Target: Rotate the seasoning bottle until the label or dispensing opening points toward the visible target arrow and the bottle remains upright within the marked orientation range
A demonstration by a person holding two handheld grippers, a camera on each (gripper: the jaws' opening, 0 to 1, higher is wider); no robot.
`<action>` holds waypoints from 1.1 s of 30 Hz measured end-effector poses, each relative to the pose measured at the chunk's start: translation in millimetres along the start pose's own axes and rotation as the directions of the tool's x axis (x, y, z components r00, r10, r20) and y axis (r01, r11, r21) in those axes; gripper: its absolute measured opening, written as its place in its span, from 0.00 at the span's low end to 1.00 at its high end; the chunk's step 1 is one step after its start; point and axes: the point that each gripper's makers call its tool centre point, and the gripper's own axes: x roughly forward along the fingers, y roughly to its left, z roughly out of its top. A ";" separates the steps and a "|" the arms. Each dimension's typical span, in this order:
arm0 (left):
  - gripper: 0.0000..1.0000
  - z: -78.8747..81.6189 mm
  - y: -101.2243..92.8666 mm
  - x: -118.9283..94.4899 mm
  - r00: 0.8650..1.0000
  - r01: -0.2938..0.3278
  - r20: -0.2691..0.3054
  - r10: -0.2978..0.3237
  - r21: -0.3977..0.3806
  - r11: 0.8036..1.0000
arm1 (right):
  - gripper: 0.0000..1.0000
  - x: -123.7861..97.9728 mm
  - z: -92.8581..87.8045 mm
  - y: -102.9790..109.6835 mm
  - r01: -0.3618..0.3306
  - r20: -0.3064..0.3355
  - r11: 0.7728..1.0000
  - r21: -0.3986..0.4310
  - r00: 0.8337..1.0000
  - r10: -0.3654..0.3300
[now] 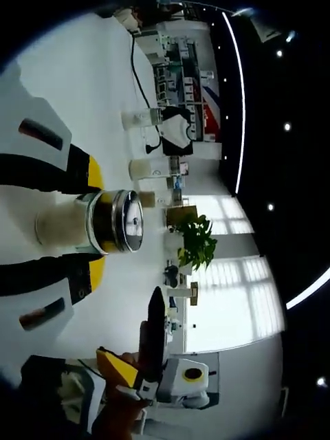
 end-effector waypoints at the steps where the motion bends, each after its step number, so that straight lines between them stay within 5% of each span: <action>1: 0.36 0.0 0.7 -0.3 1.000 -0.001 0.000 0.001 -0.004 1.000 | 0.93 0.2 -0.2 0.5 -0.001 -0.001 1.000 -0.001 1.000 0.001; 8: 0.40 -2.6 5.9 -6.8 1.000 -0.020 -0.013 0.020 -0.022 1.000 | 0.93 2.0 -0.9 3.2 -0.004 -0.003 1.000 0.000 1.000 0.004; 24: 0.34 -4.5 0.7 -3.0 0.999 -0.037 -0.032 0.036 -0.035 0.999 | 0.87 5.5 2.9 11.4 -0.025 0.006 1.000 -0.001 1.000 0.025; 33: 0.33 9.5 -12.1 -7.1 0.999 -0.027 0.019 0.027 0.026 0.999 | 0.78 4.1 16.2 17.3 -0.059 0.043 0.997 0.042 0.997 0.057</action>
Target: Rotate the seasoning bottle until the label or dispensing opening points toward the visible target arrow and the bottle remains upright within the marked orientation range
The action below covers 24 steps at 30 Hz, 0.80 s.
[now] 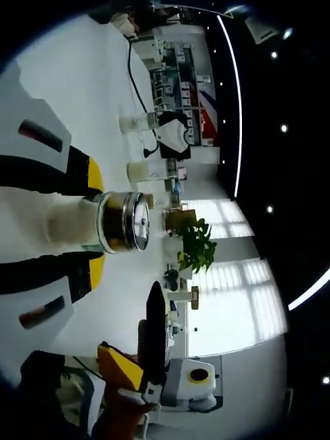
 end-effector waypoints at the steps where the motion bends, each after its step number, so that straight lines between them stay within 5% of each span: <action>1: 0.33 3.0 -1.5 -0.6 1.000 -0.004 0.011 0.004 0.047 0.999 | 0.76 -0.2 2.0 0.9 -0.002 0.004 1.000 0.002 1.000 0.002; 3: 0.33 5.1 -4.9 -2.5 1.000 -0.017 0.014 0.016 0.106 0.994 | 0.74 -0.1 7.7 4.6 -0.012 0.018 1.000 0.006 1.000 0.012; 12: 0.33 9.6 -30.4 -10.2 0.999 0.019 0.025 -0.022 0.137 0.990 | 0.63 5.5 12.2 18.4 -0.027 0.004 0.999 -0.040 1.000 0.027; 24: 0.33 8.5 -54.4 -15.6 0.999 0.046 0.009 -0.048 0.114 0.992 | 0.41 9.2 12.9 30.5 -0.044 -0.019 0.996 -0.082 0.999 0.042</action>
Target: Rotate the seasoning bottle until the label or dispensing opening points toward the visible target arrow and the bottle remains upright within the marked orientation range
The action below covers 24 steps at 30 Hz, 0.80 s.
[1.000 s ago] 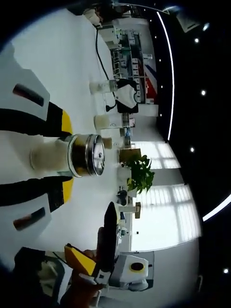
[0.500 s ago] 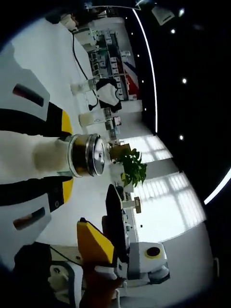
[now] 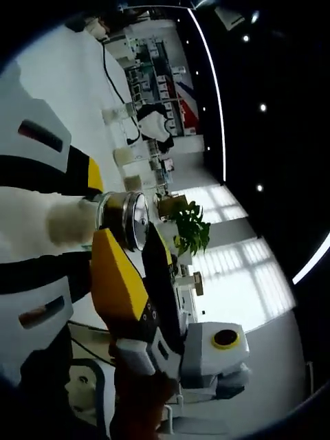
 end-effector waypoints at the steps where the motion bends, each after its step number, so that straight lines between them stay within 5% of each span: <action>1: 0.33 0.0 -0.7 -0.4 1.000 -0.001 -0.001 0.001 -0.001 1.000 | 0.38 0.3 0.3 0.6 0.000 -0.002 1.000 0.003 1.000 0.000; 8: 0.33 -0.3 -3.3 -2.6 1.000 -0.008 0.004 0.008 0.003 1.000 | 0.29 5.0 -4.4 6.2 -0.010 -0.018 1.000 0.022 1.000 0.011; 17: 0.34 -11.5 0.4 -0.7 1.000 0.010 0.007 -0.010 -0.037 0.999 | 0.28 10.7 -15.3 2.2 -0.011 -0.081 0.989 0.148 0.996 0.023; 24: 0.35 -13.7 1.9 -2.3 1.000 0.009 0.001 -0.009 -0.054 0.998 | 0.28 15.1 -9.3 4.2 -0.015 -0.077 0.990 0.141 0.997 0.026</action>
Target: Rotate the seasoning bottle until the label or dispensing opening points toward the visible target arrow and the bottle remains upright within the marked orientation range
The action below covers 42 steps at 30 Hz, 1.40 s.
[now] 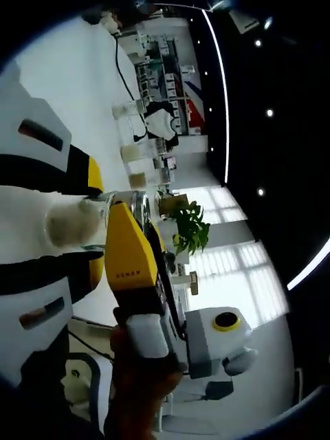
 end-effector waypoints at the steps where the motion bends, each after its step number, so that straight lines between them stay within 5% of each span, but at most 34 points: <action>1: 0.35 -3.6 0.6 0.1 1.000 -0.002 -0.017 0.002 0.009 1.000 | 0.28 0.4 1.5 0.4 0.000 0.003 1.000 -0.001 1.000 0.000; 17: 0.35 -11.7 8.0 -3.4 0.998 -0.038 -0.047 0.037 -0.017 0.999 | 0.28 3.2 22.3 6.9 -0.022 0.030 0.999 -0.029 0.999 0.022; 25: 0.34 -14.2 2.7 -4.9 0.999 0.042 -0.029 -0.044 -0.051 0.998 | 0.28 -2.9 17.7 4.9 -0.122 0.044 0.992 0.043 0.992 0.120; 33: 0.34 -9.6 -3.6 -12.4 0.985 0.170 0.007 -0.170 -0.112 0.979 | 0.27 -8.4 22.6 17.1 -0.268 0.067 0.963 0.001 0.961 0.268; 42: 0.34 -14.2 -7.6 -18.7 0.972 0.231 -0.015 -0.233 -0.070 0.970 | 0.27 -9.2 17.6 28.1 -0.333 0.044 0.941 -0.063 0.941 0.336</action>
